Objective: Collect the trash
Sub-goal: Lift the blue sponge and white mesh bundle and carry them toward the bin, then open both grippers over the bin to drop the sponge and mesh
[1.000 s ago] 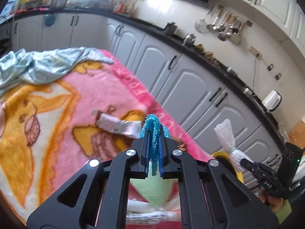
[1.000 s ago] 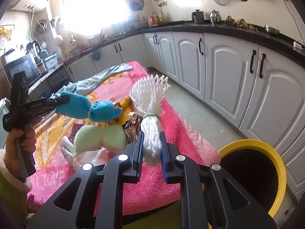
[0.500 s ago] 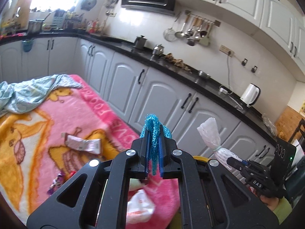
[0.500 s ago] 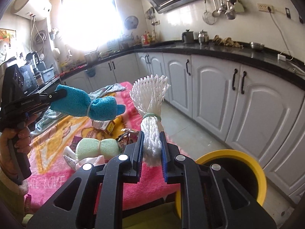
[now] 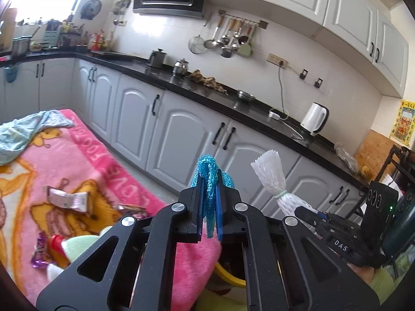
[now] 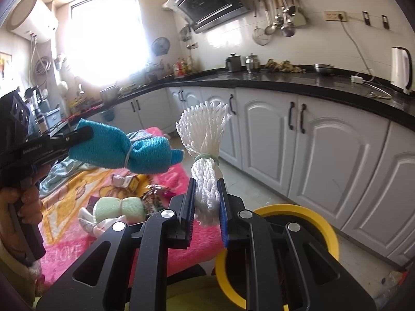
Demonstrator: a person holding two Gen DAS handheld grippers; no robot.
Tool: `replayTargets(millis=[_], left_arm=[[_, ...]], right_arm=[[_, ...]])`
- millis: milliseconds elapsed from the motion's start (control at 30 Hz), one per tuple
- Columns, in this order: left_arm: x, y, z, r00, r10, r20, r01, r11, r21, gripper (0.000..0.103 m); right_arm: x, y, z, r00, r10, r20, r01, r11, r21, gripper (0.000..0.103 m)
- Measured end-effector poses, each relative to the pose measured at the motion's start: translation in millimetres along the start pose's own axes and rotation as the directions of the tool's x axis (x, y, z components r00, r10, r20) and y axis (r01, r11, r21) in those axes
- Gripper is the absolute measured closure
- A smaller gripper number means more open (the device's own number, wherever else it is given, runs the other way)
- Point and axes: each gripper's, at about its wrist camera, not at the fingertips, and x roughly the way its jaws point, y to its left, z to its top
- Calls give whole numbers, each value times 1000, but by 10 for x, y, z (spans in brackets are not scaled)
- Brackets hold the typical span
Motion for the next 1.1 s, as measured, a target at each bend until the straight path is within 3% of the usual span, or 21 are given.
replayTargets(millis=[600,1100], left_arm=[[589,-570,-368,990,-101,-99,107,993,58,100],[1110,-806,-725,968,-139,-209,157,985,76,99]], right_arm=[[-165,-518,-209,989,-151,0,150,987,60,87],[-26,-916,-452,976,-188,-109,202,970,135,85]])
